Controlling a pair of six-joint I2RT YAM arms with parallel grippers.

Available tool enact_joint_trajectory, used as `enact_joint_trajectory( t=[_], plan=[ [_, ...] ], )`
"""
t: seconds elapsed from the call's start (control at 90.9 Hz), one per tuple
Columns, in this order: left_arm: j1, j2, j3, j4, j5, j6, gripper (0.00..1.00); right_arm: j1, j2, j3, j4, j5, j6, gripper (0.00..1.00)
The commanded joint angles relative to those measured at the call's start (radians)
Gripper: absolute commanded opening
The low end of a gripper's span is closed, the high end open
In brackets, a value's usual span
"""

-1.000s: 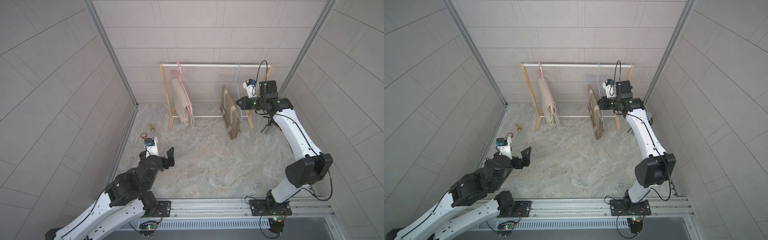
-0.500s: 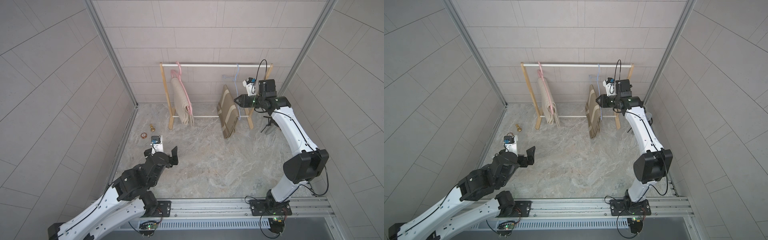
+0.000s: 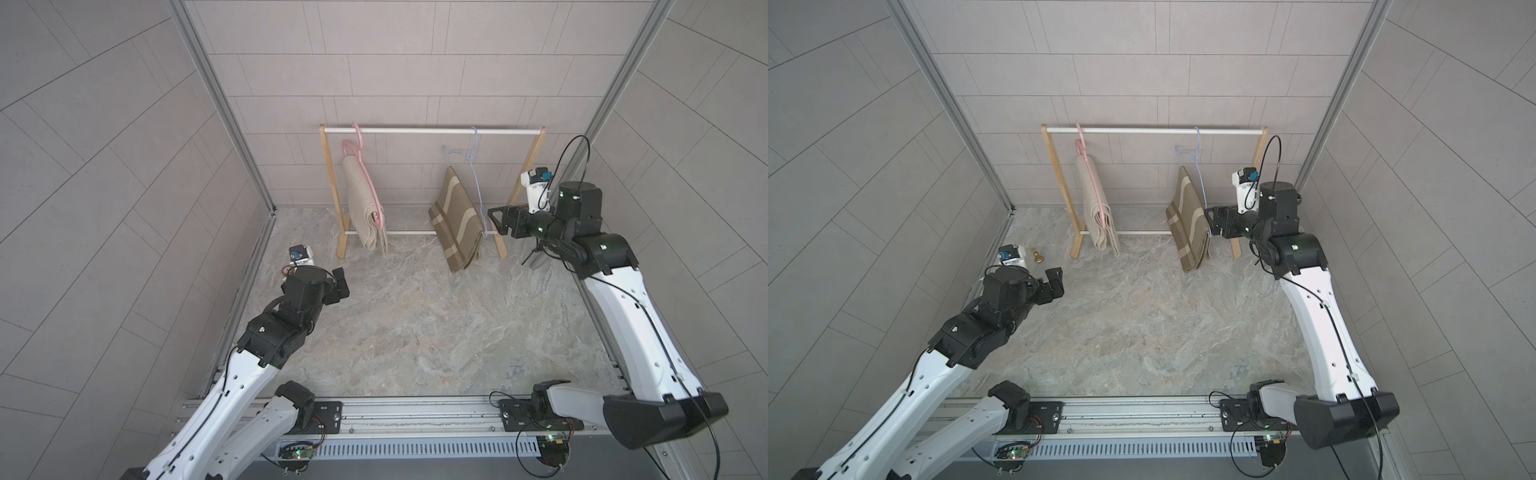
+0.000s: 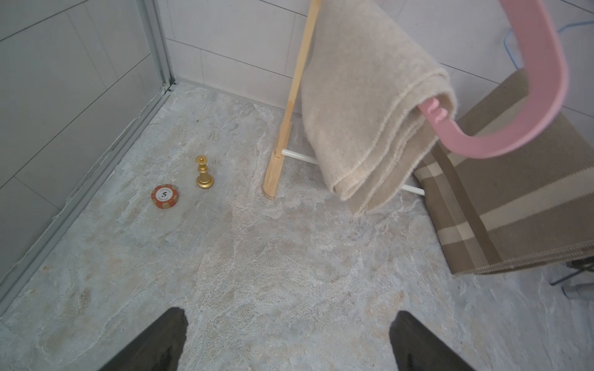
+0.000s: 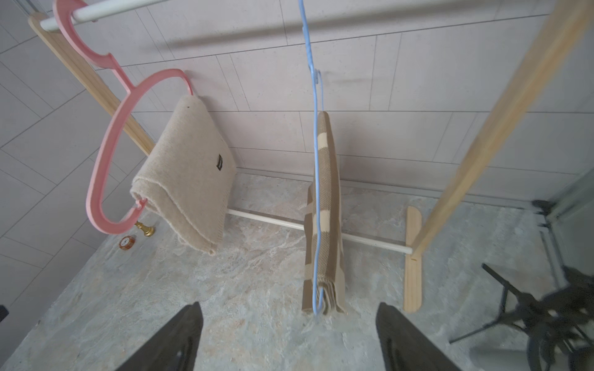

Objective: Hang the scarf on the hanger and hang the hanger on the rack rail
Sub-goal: Place the hanger at the clothesline, then reset both arms

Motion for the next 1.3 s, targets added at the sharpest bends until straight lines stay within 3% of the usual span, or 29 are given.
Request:
enact_joint_trajectory(
  t=[0.0,0.253,0.462,0.594,0.836,1.178,1.288],
  plan=[
    [0.095,-0.007,-0.028,0.055,0.102,-0.021,1.00,-0.007,-0.102,-0.187,0.077,0.116,-0.012,0.99],
    [0.278,-0.007,-0.068,0.110,0.134,-0.017,1.00,-0.040,-0.346,-0.609,0.298,0.289,0.087,1.00],
    [0.343,-0.019,-0.170,0.194,0.080,-0.036,1.00,-0.051,-0.389,-0.925,0.598,0.509,0.054,1.00],
    [0.356,-0.027,-0.227,0.261,0.056,-0.051,1.00,-0.066,-0.351,-1.078,0.812,0.578,0.016,1.00],
    [0.356,-0.032,-0.254,0.296,0.014,0.023,1.00,-0.140,-0.203,-1.205,1.109,0.527,-0.002,1.00],
    [0.356,0.037,-0.363,0.444,-0.034,-0.037,1.00,-0.154,0.081,-1.165,1.446,0.362,-0.048,1.00],
    [0.356,0.106,-0.355,0.505,-0.094,0.019,1.00,-0.154,0.157,-1.142,1.503,0.320,-0.071,1.00]
  ],
)
